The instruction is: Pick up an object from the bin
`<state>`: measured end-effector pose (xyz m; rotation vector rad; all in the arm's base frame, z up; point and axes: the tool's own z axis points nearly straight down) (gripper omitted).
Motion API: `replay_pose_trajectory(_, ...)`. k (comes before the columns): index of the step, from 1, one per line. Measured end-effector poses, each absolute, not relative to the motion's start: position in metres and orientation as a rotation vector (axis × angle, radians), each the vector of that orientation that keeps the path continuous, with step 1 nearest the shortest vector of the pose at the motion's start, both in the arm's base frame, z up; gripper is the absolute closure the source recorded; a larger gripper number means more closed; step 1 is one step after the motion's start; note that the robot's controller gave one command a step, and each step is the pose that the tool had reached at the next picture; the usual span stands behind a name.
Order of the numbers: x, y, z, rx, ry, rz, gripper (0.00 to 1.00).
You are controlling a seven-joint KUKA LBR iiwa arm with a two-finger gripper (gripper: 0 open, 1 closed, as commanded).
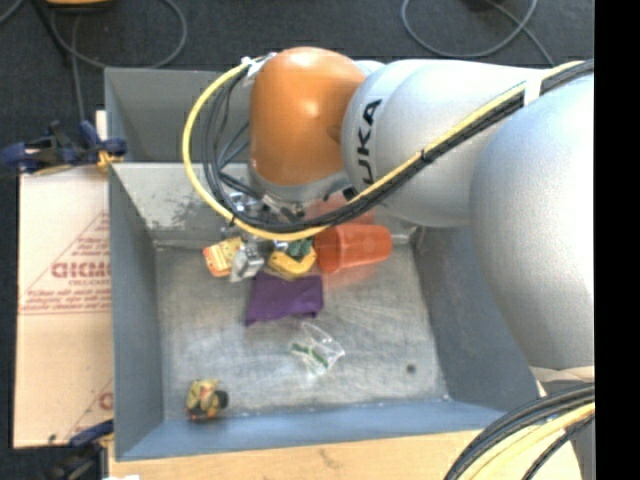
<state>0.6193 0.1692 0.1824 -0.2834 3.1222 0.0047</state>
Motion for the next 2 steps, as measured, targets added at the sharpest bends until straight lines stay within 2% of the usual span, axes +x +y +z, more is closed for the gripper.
replay_pose_trajectory(1,0.615,0.173,0.192,-0.264,3.122,0.005,1.0)
replay_pose_trajectory(2,0.618,0.174,0.218,-0.258,3.127,0.004,1.0)
